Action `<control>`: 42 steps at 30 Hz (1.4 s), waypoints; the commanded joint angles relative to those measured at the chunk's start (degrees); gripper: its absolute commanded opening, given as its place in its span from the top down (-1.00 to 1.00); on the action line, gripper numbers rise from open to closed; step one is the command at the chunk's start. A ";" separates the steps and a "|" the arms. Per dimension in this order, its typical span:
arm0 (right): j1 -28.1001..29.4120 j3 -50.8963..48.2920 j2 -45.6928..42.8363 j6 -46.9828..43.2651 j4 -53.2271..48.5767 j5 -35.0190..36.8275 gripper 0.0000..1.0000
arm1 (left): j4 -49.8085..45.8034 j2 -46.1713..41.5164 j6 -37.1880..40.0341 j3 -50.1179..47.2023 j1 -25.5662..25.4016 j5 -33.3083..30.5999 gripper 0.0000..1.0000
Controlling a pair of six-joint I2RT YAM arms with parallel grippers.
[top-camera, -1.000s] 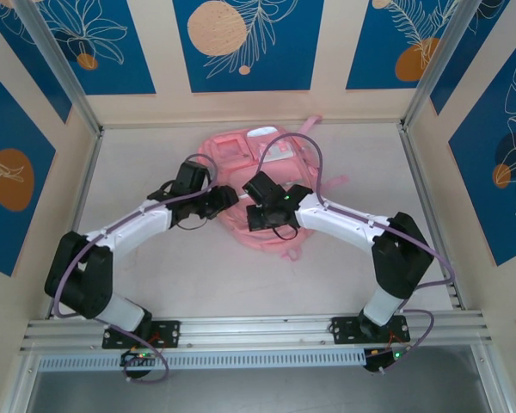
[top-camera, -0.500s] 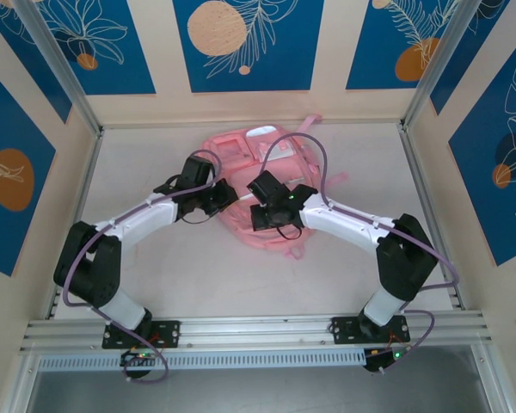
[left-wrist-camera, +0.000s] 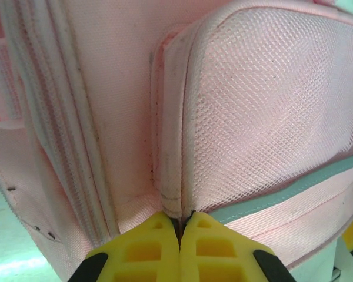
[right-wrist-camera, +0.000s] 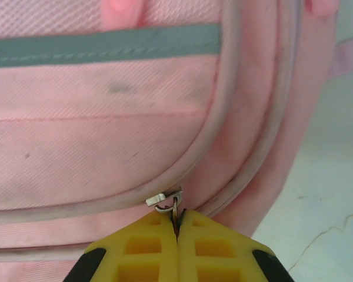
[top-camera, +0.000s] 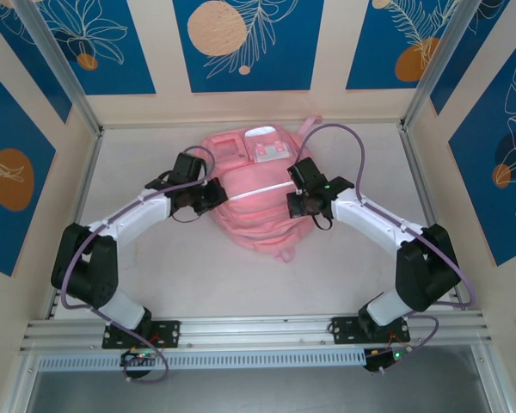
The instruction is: Pack the student bag
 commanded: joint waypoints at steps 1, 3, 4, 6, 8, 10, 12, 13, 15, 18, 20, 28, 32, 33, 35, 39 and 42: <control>2.24 4.04 1.44 -4.62 -0.04 -2.72 1.00 | -7.64 -2.90 4.07 1.33 4.03 -4.38 1.00; 4.87 5.69 2.82 -6.75 0.72 -5.28 1.00 | -9.61 -4.26 5.38 1.29 5.63 -5.38 1.00; 6.10 6.59 3.56 -7.79 0.91 -6.49 1.00 | -10.41 -5.07 6.32 1.20 6.73 -5.54 1.00; 7.80 7.80 4.90 -9.59 1.40 -8.68 1.00 | -12.02 -6.19 7.76 0.98 9.03 -5.59 1.00; 8.79 8.65 5.90 -10.53 1.81 -9.48 1.00 | -14.03 -7.11 9.19 0.98 11.64 -5.24 0.97; 8.69 8.89 6.16 -10.94 2.06 -9.08 1.00 | -15.46 -8.21 10.49 0.84 13.54 -5.37 0.90; 8.33 9.31 6.27 -11.35 1.68 -10.52 1.00 | -17.52 -9.23 11.18 1.01 14.73 -5.21 0.59; 8.42 9.52 6.19 -11.58 1.50 -11.89 1.00 | -18.14 -9.82 10.98 0.90 14.75 -5.27 0.44; 9.21 10.14 6.42 -12.33 1.61 -15.47 1.00 | -17.87 -11.50 9.49 -0.12 14.75 -3.44 0.10; 11.26 11.55 7.82 -12.39 2.11 -18.19 1.00 | -17.60 -13.87 4.94 -2.31 14.77 -1.97 -0.13; 12.66 13.07 9.24 -12.13 2.51 -19.32 1.00 | -16.02 -15.57 1.99 -4.60 14.61 -0.13 -0.17; 16.45 19.04 14.06 -11.20 3.86 -21.94 1.00 | -11.72 -20.21 -6.50 -11.28 14.45 0.69 -0.32; 16.95 19.17 14.32 -11.23 3.90 -22.52 1.00 | -4.99 -18.87 -8.91 -13.13 14.43 3.85 -0.11; 16.89 18.91 14.26 -11.37 3.84 -22.44 1.00 | -4.51 -18.37 -8.96 -12.92 14.49 3.59 -0.04; 16.90 18.38 14.03 -11.79 3.53 -21.80 1.00 | -4.08 -17.44 -8.76 -12.31 14.51 2.58 0.09; 16.20 16.63 12.51 -13.31 2.17 -18.69 1.00 | -4.63 -15.41 -7.58 -11.25 14.44 0.12 0.49; 14.35 14.14 10.55 -14.32 1.58 -16.93 1.00 | -6.14 -13.60 -6.18 -10.76 14.49 -1.47 0.85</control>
